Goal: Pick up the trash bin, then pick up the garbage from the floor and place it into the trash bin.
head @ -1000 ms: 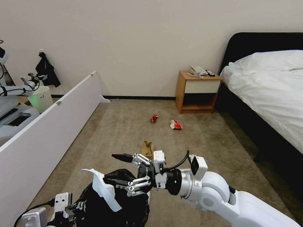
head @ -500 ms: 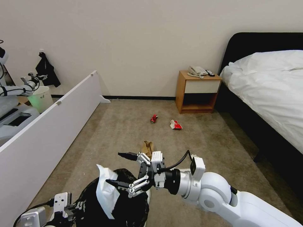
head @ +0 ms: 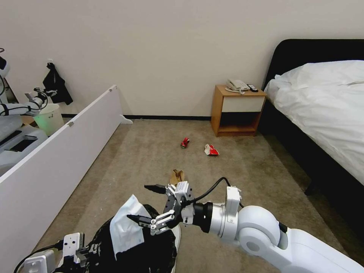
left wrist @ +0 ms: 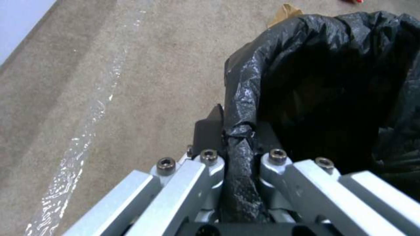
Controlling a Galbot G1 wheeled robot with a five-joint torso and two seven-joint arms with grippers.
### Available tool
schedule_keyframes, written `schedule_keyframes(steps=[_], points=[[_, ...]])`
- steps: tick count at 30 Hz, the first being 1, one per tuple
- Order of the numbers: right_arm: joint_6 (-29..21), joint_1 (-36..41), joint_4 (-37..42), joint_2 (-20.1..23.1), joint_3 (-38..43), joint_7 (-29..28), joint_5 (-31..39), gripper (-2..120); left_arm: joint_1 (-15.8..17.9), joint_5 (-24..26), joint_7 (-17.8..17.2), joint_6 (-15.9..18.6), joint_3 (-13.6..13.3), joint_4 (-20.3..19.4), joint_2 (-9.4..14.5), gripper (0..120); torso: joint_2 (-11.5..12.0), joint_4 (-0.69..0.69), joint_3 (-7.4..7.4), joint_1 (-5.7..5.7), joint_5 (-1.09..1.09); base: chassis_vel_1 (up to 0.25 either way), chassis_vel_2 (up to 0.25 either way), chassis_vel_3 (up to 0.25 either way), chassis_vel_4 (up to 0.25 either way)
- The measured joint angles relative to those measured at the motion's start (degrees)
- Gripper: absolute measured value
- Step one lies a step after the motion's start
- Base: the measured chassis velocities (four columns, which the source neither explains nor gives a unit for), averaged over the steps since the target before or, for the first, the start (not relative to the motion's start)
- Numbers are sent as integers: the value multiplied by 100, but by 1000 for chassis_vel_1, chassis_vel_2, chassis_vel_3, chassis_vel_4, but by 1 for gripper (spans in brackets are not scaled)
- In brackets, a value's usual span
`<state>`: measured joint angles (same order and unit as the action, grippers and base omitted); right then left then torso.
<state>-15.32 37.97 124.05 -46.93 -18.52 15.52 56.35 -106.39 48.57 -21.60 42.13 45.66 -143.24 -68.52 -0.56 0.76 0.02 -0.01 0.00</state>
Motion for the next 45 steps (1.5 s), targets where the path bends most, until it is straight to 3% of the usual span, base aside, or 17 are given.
schedule_keyframes(steps=[20,29,37,41,45], points=[[-280,159,35,196,-70,6,-256,100,-1,-15,2,0,-14,0,-24,4,0,0,0,0,0,0,0,0,0],[-22,350,56,167,148,12,-220,100,7,-24,8,0,-15,0,-42,4,0,0,0,0,0,0,0,0,0],[226,1561,141,68,1612,-148,-176,100,69,-145,28,0,15,0,-107,4,0,2,0,0,1,0,0,0,0],[262,2317,208,-140,2710,-414,-373,100,108,-276,74,-1,50,0,-154,4,0,0,0,0,1,0,0,0,0],[262,2765,229,-249,3243,-563,-653,100,105,-356,95,-1,89,0,-178,4,0,0,0,0,1,0,0,0,0]])
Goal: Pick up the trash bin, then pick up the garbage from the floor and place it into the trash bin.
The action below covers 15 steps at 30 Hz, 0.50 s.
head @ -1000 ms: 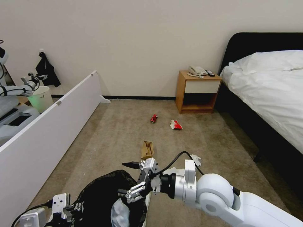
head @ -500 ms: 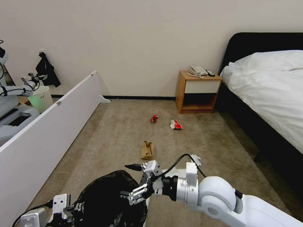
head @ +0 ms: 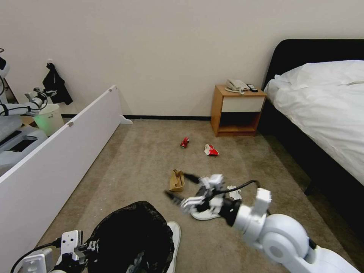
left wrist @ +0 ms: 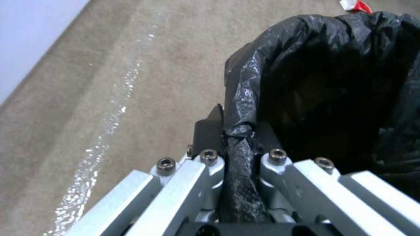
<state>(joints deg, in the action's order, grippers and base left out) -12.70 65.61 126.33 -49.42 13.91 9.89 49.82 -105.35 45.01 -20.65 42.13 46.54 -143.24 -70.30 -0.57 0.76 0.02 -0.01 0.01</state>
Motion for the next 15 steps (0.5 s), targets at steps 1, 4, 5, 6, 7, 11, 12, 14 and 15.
schedule_keyframes(steps=[1,4,5,6,7,11,12,14,15], points=[[1,189,1,-44,190,-58,-155,100,-1,-28,1,0,12,0,-7,4,0,0,0,0,0,0,0,0,0],[0,576,0,-148,565,-189,-363,100,5,-101,4,0,44,0,-22,4,0,1,0,0,-1,0,0,0,0],[4,766,-9,-231,734,-213,-501,100,15,-154,5,1,75,0,-33,4,0,2,0,0,-1,0,0,0,0],[37,874,-39,-280,818,-208,-707,100,18,-180,0,0,108,0,-44,4,0,0,0,0,-1,0,0,0,0],[37,874,-39,-280,818,-208,-707,100,18,-180,0,0,108,0,-44,4,0,0,0,0,-1,0,0,0,0],[33,1081,-97,-354,900,-178,-1199,100,-12,-199,-50,1,181,0,-77,4,0,-1,0,0,0,0,0,0,0],[-50,1166,-128,-374,881,-177,-1386,100,-43,-207,-73,0,214,0,-83,4,0,0,0,0,-1,0,0,0,0],[-65,1201,-231,-405,786,-188,-1556,100,-60,-208,-96,1,256,0,-85,4,0,0,0,0,-2,0,0,0,0],[-65,1201,-306,-427,716,-211,-1624,100,-61,-205,-108,1,283,0,-86,4,0,0,0,0,-1,0,0,0,0]])
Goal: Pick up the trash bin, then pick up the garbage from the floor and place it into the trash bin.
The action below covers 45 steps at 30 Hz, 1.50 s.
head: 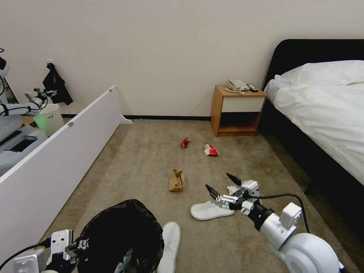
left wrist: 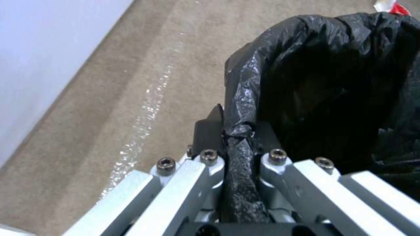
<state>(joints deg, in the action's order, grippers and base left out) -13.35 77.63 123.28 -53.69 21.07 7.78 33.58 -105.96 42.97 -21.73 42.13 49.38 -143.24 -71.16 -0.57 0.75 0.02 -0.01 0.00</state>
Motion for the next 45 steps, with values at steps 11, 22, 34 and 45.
schedule_keyframes(steps=[11,22,34,45], points=[[257,-325,-761,-73,-740,-274,-399,100,63,244,-55,0,467,0,0,4,0,1,0,0,0,0,0,0,0],[-683,-1399,-1288,-477,-1813,-921,-516,100,41,372,-57,0,811,0,-33,4,0,0,1,0,-2,0,0,0,0],[-1419,-2056,-2120,-1640,-2628,-1068,-570,100,-87,372,-53,1,845,0,-113,4,0,-1,1,0,-1,0,0,0,0],[-1953,-2244,-2502,-2075,-2885,-1247,-529,100,-120,326,-55,1,795,0,-101,4,0,1,1,0,-1,0,0,0,0]])
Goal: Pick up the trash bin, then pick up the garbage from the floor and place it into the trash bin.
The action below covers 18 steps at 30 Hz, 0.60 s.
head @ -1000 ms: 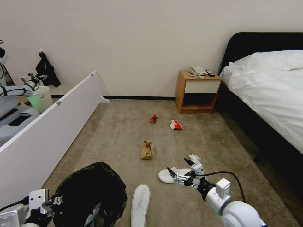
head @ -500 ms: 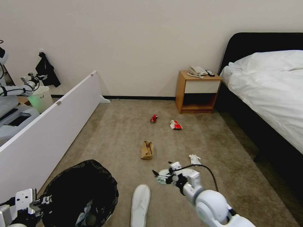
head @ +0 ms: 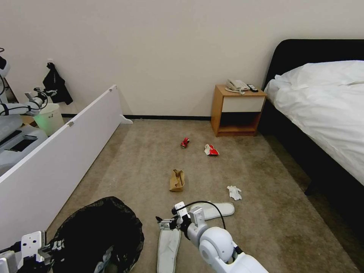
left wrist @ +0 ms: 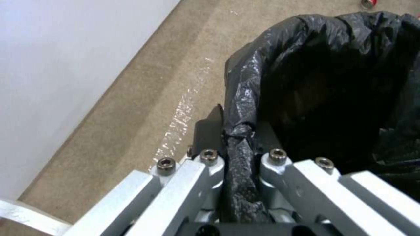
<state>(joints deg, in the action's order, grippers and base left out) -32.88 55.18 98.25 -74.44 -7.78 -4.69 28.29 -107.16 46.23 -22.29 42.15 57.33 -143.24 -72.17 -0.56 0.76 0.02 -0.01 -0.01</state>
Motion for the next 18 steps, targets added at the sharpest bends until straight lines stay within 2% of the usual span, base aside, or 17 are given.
schedule_keyframes(steps=[5,10,18], points=[[-312,-42,-33,-73,-28,-159,201,100,-1,-17,0,0,-40,0,18,4,0,0,0,0,0,0,0,0,0],[-872,-74,-140,-89,-205,-430,344,100,7,-24,0,0,-47,0,45,4,0,0,0,0,0,0,0,0,0],[-959,-102,-412,-188,-366,-678,311,100,13,-15,1,-1,-51,0,54,4,0,0,0,0,1,0,0,0,0]])
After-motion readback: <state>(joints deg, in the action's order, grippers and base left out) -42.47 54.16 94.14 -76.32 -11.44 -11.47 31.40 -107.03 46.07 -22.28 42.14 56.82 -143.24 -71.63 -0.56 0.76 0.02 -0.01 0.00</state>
